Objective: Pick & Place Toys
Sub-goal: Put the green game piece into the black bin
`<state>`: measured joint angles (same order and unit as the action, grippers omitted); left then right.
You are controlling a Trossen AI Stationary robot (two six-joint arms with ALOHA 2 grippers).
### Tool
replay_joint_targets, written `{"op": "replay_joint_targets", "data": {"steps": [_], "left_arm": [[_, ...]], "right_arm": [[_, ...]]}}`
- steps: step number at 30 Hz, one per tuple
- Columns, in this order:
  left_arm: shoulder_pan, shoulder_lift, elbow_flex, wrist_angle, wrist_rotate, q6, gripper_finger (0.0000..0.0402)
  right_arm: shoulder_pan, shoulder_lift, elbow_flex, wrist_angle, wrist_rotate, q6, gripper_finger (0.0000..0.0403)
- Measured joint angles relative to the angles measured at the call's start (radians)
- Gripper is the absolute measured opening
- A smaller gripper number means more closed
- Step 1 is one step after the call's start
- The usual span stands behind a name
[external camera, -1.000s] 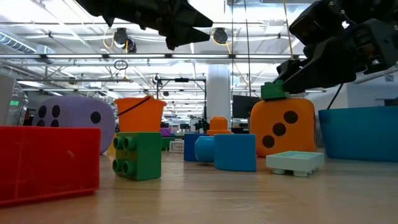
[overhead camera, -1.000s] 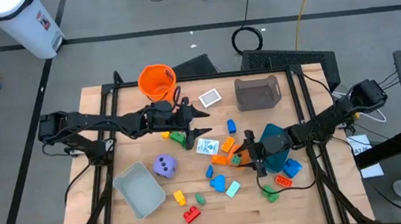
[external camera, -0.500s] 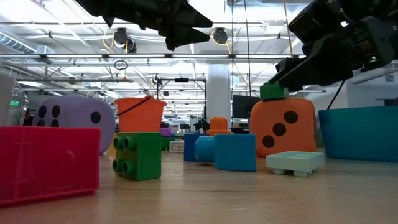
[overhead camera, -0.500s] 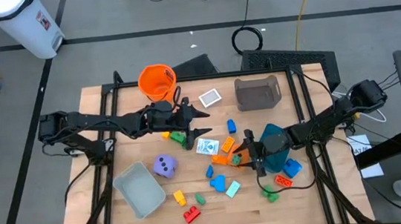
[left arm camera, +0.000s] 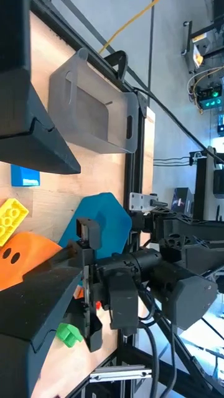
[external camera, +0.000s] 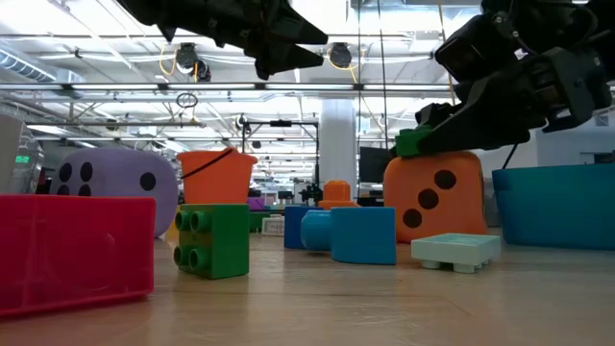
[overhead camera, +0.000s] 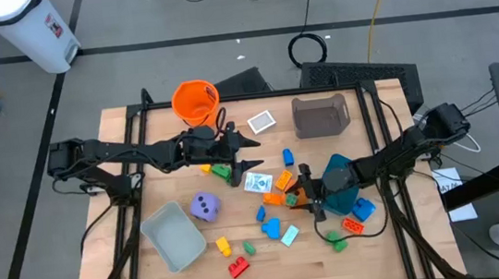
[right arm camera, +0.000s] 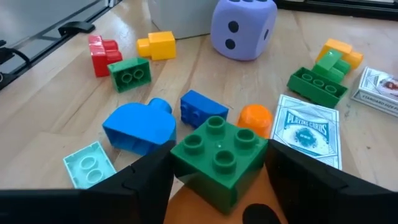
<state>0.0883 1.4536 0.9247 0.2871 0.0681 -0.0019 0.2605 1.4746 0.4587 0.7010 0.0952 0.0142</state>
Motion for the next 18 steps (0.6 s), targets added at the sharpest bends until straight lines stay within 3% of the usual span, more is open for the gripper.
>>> {"op": "replay_joint_targets", "data": {"steps": [10,18], "left_arm": [[0.000,0.000,0.000,-0.002,0.000,-0.001,0.0267],[0.000,0.000,0.000,-0.016,0.000,-0.008,0.0267]], "right_arm": [[-0.013,0.002,0.000,0.034,0.007,0.007,0.0187],[-0.019,-0.007,0.000,0.101,0.008,-0.002,0.0202]]}}
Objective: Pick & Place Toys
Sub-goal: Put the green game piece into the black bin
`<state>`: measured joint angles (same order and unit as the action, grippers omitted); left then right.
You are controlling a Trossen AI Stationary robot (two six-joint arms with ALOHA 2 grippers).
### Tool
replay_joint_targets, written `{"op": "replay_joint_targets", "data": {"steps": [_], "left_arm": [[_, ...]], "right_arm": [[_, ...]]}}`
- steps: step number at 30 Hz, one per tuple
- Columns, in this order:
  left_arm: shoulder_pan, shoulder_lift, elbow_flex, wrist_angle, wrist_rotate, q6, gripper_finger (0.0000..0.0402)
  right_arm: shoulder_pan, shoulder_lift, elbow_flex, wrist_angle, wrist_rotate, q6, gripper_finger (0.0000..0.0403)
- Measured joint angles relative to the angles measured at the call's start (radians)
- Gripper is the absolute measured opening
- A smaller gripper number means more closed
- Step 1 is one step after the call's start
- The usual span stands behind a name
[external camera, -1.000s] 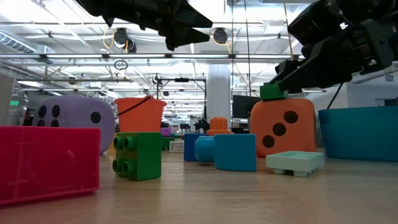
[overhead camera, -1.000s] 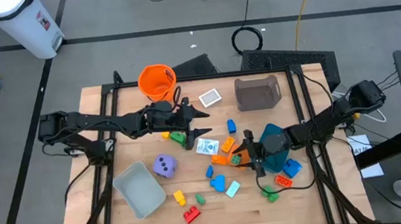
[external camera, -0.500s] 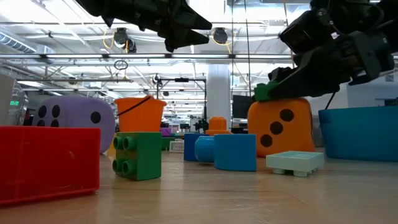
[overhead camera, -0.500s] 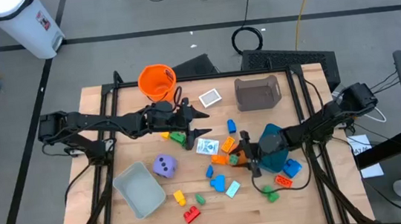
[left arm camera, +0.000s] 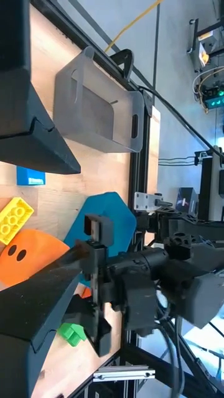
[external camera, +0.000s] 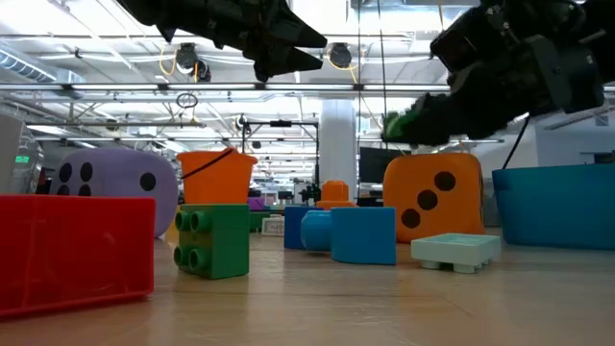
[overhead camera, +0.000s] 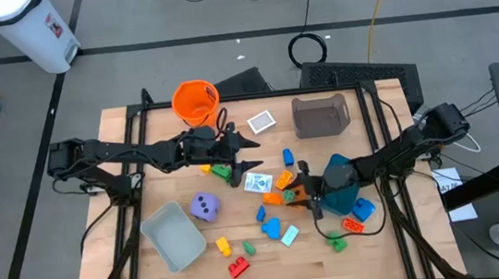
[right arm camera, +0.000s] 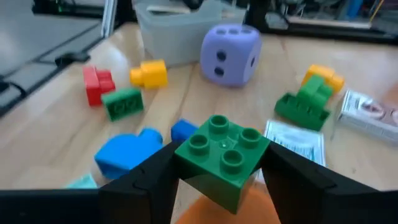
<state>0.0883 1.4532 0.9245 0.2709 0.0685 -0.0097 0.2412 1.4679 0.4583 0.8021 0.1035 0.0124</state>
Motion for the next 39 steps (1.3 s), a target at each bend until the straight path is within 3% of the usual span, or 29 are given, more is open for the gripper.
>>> {"op": "replay_joint_targets", "data": {"steps": [8,11,16,21,26,31,39], "left_arm": [[0.000,-0.015,0.000,-0.028,0.000,0.000,0.0267],[0.000,-0.030,0.000,-0.074,0.001,0.007,0.0266],[0.011,-0.028,-0.001,-0.140,0.000,0.055,0.0266],[0.037,-0.023,-0.001,-0.187,-0.001,0.115,0.0267],[0.063,-0.023,0.000,-0.192,0.001,0.133,0.0266],[0.070,-0.023,0.000,-0.216,0.003,0.109,0.0266],[0.066,-0.023,0.000,-0.267,0.021,0.077,0.0266]], "right_arm": [[-0.095,-0.181,0.000,-0.097,0.004,-0.047,0.0194],[-0.159,-0.282,0.005,-0.179,0.053,-0.084,0.0198],[-0.308,-0.445,0.066,-0.398,0.105,-0.154,0.0194],[-0.515,-0.527,0.159,-0.610,0.109,-0.167,0.0195],[-0.725,-0.520,0.178,-0.653,0.100,-0.193,0.0198],[-0.898,-0.440,0.156,-0.645,-0.028,-0.160,0.0195],[-0.983,-0.232,0.123,-0.471,-0.091,-0.157,0.0195]]}}
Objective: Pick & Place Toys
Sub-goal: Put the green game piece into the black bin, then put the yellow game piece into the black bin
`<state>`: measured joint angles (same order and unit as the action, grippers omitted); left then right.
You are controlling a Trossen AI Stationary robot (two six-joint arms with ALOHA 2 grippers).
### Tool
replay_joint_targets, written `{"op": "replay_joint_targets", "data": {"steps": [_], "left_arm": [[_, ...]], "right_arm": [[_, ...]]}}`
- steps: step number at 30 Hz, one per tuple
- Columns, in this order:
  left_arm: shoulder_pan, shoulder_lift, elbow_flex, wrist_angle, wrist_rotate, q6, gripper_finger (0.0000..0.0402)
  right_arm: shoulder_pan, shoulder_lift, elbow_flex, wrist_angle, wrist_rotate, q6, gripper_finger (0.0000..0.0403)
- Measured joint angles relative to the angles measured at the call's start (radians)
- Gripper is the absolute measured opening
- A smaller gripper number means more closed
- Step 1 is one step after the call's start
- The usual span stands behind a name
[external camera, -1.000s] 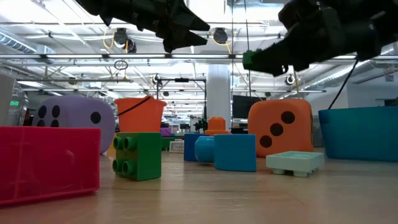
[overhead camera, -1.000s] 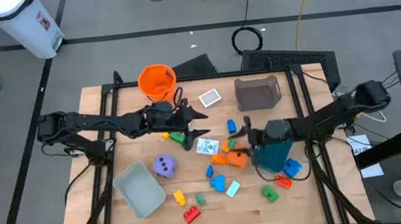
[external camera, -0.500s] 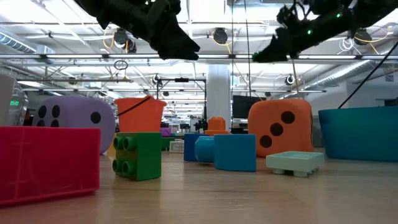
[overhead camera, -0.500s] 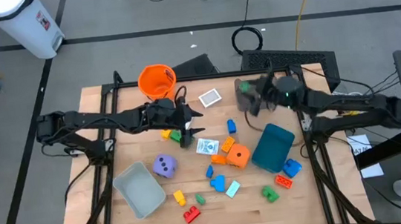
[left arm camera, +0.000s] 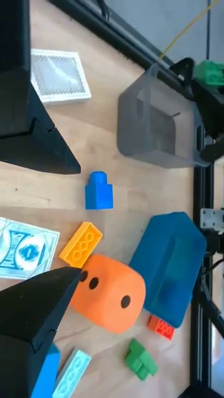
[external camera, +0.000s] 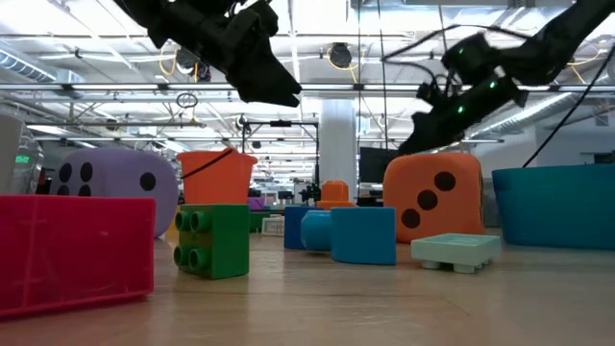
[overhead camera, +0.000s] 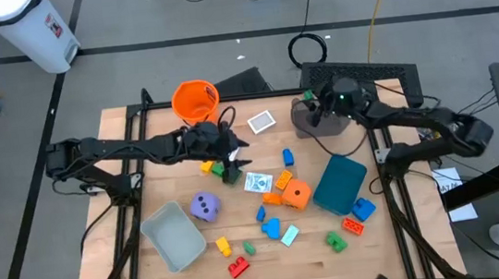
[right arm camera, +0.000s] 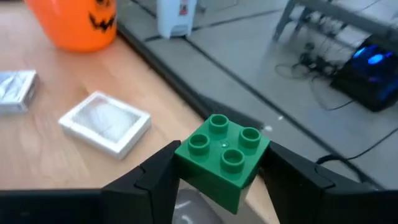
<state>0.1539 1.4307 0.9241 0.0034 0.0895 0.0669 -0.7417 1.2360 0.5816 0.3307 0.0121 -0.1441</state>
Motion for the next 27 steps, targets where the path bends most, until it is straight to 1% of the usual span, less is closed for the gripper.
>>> {"op": "replay_joint_targets", "data": {"steps": [2,5,8,14,19,22,27], "left_arm": [[-0.001,0.000,0.000,-0.010,0.000,0.000,0.0266],[-0.005,0.000,0.000,-0.022,0.003,-0.007,0.0266],[-0.005,0.000,0.000,-0.026,0.004,-0.015,0.0266],[-0.005,0.000,0.000,-0.030,0.003,-0.016,0.0266],[-0.005,0.001,0.000,-0.030,-0.002,-0.023,0.0266],[-0.005,0.001,0.000,-0.030,-0.002,-0.024,0.0266],[-0.005,0.001,0.000,-0.030,-0.002,-0.033,0.0266]], "right_arm": [[-0.007,0.057,0.000,0.030,-0.038,0.004,0.0195],[-0.011,0.126,0.000,0.051,-0.040,0.006,0.0197],[-0.023,0.159,0.000,0.052,-0.039,0.000,0.0198],[-0.042,0.171,0.000,0.056,-0.040,0.001,0.0201],[-0.047,0.171,0.000,0.055,-0.048,0.001,0.0224],[-0.050,0.171,0.000,0.055,-0.095,0.012,0.0239],[-0.050,0.154,0.000,0.056,-0.096,0.026,0.0254]]}}
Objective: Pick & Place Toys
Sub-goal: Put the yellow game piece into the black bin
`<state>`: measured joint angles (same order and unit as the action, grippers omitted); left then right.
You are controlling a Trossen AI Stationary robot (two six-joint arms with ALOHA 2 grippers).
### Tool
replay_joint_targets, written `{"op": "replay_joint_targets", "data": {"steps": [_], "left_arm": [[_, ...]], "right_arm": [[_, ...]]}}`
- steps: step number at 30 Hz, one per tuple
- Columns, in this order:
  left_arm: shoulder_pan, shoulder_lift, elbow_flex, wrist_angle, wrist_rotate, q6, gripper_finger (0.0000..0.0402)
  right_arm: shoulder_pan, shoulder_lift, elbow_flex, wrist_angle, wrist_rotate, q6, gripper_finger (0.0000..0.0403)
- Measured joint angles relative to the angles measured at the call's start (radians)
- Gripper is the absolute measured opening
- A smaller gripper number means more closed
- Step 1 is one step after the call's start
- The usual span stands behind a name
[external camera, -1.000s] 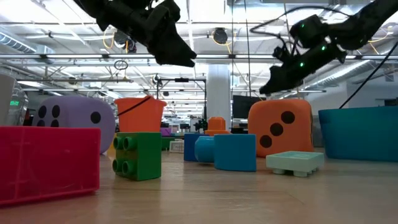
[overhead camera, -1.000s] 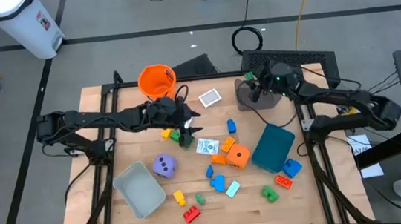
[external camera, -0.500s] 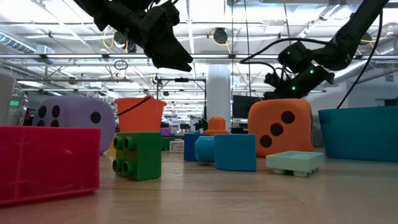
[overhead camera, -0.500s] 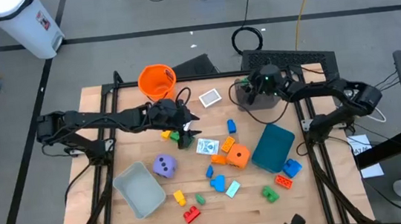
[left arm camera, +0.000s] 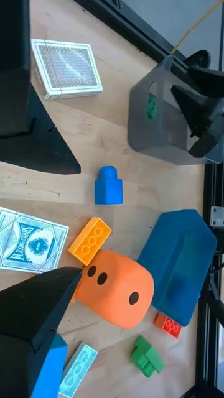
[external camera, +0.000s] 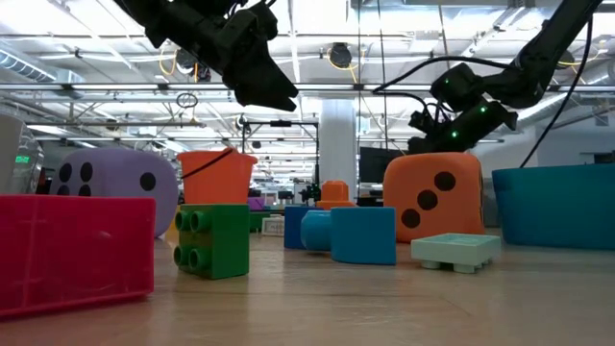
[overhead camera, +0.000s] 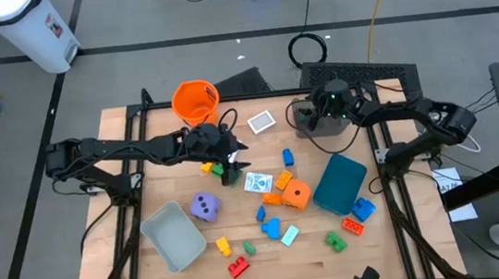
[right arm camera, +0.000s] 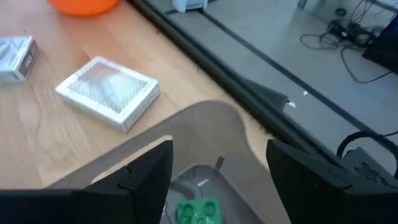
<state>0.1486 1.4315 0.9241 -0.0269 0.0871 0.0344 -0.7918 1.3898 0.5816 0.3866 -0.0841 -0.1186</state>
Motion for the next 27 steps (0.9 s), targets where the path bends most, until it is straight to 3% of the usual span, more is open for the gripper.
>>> {"op": "replay_joint_targets", "data": {"steps": [6,17,20,23,27], "left_arm": [[0.000,-0.001,0.000,-0.033,0.000,-0.004,0.0266],[0.026,-0.040,-0.001,-0.027,-0.018,0.024,0.0266],[0.029,-0.045,0.002,0.075,-0.005,-0.049,0.0266],[0.010,-0.025,0.000,0.181,0.018,-0.142,0.0266],[-0.057,0.044,-0.029,0.343,0.014,-0.172,0.0266]], "right_arm": [[0.002,-0.134,0.000,-0.001,-0.044,0.003,0.0260],[0.005,-0.425,0.000,-0.074,-0.537,0.257,0.0254],[0.030,-0.454,0.000,-0.113,-0.625,0.319,0.0254],[0.093,-0.461,-0.017,-0.122,-0.651,0.336,0.0254],[0.215,-0.449,-0.105,-0.006,-0.597,0.346,0.0254]]}}
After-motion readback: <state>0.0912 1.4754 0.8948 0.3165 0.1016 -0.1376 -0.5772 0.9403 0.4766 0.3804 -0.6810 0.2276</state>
